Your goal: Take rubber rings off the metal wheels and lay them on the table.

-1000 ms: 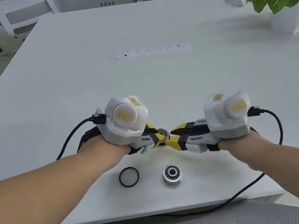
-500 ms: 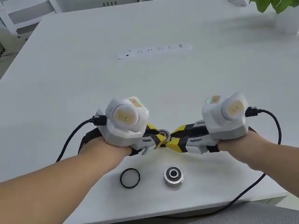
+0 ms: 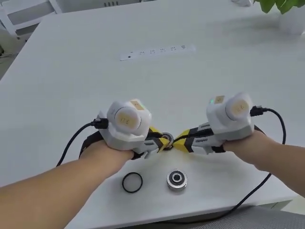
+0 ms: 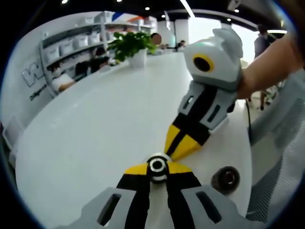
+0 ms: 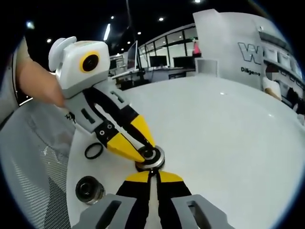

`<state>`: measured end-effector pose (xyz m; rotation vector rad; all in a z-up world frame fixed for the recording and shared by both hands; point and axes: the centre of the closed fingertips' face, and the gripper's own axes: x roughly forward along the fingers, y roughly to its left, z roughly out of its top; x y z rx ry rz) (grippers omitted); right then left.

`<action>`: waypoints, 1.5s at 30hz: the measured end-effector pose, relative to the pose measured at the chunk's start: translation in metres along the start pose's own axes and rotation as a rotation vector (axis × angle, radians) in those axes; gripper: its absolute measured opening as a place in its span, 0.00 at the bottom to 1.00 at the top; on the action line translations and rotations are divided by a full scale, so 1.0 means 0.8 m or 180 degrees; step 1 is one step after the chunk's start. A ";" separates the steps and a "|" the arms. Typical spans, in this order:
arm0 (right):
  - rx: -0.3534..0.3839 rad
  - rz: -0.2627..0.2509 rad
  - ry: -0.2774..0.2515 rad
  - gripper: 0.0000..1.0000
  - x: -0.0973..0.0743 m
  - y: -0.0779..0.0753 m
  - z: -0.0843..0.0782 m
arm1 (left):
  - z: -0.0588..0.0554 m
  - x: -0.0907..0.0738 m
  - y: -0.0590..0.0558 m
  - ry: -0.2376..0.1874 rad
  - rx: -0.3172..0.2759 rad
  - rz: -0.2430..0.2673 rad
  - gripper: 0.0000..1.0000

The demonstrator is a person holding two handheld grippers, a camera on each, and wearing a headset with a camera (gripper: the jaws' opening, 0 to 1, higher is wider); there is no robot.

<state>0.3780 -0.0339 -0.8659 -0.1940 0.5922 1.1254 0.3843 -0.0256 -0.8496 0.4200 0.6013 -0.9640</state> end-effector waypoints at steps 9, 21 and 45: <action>0.0168 -0.0161 -0.0010 0.00 -0.003 -0.002 0.000 | 0.000 0.000 -0.001 0.0018 0.0039 0.0055 0.12; 0.0069 -0.0364 0.0144 0.00 -0.009 0.001 0.004 | 0.000 -0.001 0.000 0.0045 0.0061 0.0103 0.12; 0.1488 -0.0101 -0.0323 0.00 -0.017 0.001 0.016 | 0.000 -0.001 -0.003 0.0056 0.0101 0.0055 0.12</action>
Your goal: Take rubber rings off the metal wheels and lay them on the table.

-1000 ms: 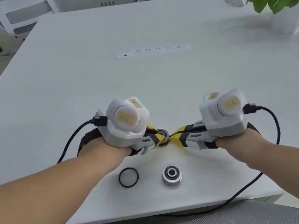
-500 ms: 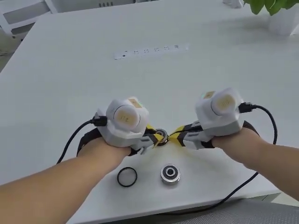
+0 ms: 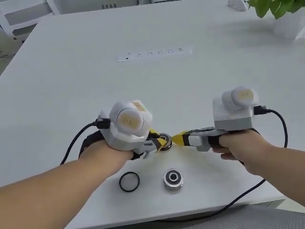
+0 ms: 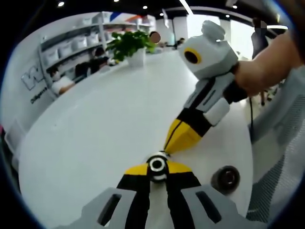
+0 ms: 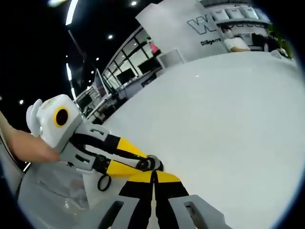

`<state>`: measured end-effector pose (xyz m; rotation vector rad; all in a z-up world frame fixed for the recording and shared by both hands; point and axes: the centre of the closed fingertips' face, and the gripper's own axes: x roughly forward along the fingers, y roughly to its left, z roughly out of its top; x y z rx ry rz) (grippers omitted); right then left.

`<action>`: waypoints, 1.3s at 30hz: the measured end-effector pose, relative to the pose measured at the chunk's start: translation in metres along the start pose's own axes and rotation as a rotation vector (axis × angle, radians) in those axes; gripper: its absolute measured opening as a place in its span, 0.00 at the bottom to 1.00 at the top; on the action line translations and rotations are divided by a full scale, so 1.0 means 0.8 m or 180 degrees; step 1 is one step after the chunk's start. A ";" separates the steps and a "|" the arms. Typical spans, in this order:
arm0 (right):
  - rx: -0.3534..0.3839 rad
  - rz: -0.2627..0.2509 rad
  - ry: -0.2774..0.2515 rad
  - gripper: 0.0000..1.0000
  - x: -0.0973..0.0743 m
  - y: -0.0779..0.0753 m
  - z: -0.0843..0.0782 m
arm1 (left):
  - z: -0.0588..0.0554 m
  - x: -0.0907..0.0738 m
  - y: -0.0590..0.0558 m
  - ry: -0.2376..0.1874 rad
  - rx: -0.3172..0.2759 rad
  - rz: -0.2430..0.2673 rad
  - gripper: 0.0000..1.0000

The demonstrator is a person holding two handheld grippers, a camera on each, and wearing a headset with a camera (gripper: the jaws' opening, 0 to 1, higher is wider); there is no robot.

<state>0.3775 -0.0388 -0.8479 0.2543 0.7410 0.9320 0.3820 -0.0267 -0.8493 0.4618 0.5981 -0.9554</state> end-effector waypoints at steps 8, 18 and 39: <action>0.0130 0.0087 -0.0038 0.00 0.000 0.008 0.002 | 0.000 0.000 0.000 0.0000 0.0020 0.0037 0.12; 0.0176 0.0231 -0.0088 0.00 0.000 0.019 0.002 | 0.001 0.000 -0.001 0.0016 0.0052 0.0018 0.11; 0.0183 0.0612 -0.0160 0.00 -0.011 0.047 0.005 | 0.000 0.000 -0.004 -0.0003 0.0023 -0.0042 0.11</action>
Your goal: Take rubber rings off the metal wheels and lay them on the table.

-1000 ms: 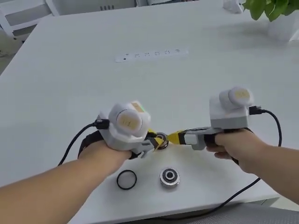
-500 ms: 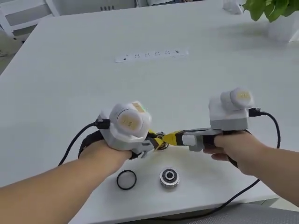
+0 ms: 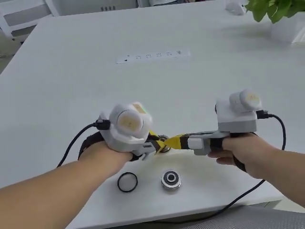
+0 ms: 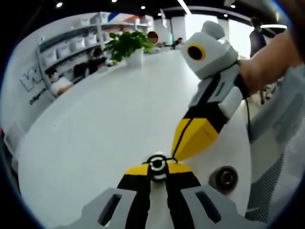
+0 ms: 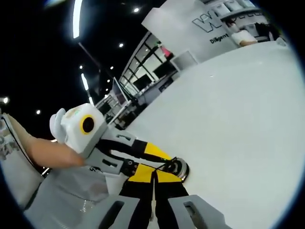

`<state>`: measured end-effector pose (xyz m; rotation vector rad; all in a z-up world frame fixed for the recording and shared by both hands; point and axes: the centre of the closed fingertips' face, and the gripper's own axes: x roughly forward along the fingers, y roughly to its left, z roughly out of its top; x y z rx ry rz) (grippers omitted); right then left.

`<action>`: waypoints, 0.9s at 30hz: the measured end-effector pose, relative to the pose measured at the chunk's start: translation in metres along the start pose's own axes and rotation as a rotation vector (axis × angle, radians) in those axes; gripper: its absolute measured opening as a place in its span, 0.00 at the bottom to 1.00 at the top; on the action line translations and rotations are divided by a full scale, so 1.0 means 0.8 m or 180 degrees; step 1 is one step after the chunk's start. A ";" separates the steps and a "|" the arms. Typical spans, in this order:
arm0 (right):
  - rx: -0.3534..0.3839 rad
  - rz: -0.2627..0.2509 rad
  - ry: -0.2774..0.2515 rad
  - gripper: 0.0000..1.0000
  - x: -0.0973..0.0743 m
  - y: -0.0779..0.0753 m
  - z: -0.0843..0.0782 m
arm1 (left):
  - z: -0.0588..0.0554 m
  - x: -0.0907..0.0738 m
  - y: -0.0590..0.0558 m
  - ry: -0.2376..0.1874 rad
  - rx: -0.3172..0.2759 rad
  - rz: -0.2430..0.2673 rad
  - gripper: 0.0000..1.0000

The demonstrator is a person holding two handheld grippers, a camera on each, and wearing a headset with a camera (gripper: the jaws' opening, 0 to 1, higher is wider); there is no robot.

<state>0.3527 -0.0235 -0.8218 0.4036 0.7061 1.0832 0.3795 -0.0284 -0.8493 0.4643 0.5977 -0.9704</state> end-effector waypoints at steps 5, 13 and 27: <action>-0.0030 -0.0217 -0.0041 0.00 0.000 -0.014 0.003 | 0.001 0.000 0.000 -0.0033 -0.0009 -0.0061 0.12; -0.0112 -0.0420 0.0019 0.00 0.003 -0.028 0.000 | 0.001 0.000 -0.001 -0.0014 -0.0049 -0.0135 0.13; -0.0177 -0.0439 0.0058 0.00 0.002 -0.024 0.001 | 0.005 -0.034 -0.013 -0.0103 -0.0081 -0.0304 0.24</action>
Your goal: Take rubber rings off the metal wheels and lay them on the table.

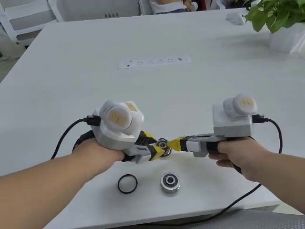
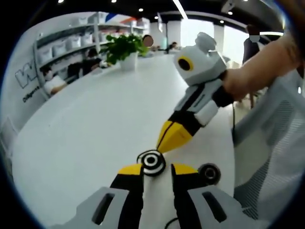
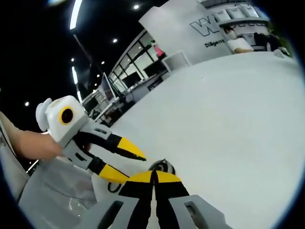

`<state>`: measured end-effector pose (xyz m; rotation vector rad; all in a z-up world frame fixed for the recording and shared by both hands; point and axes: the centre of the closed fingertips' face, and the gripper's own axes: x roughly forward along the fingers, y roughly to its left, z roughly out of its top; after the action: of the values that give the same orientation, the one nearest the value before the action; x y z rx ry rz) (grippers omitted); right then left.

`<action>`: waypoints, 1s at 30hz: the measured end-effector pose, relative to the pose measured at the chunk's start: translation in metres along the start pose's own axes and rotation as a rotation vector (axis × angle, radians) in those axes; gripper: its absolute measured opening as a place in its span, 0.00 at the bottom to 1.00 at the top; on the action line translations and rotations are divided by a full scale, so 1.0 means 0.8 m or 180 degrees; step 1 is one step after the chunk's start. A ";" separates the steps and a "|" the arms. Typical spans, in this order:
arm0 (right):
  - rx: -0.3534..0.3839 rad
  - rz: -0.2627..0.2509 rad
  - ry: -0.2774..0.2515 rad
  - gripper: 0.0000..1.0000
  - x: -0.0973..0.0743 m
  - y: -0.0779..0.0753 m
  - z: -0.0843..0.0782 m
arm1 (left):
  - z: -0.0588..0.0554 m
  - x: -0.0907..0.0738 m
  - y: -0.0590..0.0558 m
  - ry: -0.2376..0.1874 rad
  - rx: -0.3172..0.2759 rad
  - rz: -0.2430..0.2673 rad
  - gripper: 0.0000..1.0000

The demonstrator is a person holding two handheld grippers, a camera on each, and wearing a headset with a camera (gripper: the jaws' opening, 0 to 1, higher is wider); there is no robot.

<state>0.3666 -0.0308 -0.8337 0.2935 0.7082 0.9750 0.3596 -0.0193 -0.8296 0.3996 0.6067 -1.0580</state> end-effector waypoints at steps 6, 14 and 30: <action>-0.0031 0.0011 0.0027 0.00 0.000 0.009 0.001 | 0.001 -0.019 -0.006 -0.0062 0.0013 -0.0034 0.35; -0.0053 0.0017 0.0055 0.00 0.001 0.012 0.003 | 0.002 -0.047 0.000 -0.0173 -0.0093 0.0020 0.42; -0.0073 0.0056 0.0072 0.00 -0.002 0.024 0.008 | -0.014 -0.085 -0.002 -0.0245 -0.0188 0.0085 0.47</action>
<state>0.3576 -0.0214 -0.8185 0.2693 0.7156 1.0040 0.3310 0.0325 -0.7950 0.3132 0.5613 -1.0230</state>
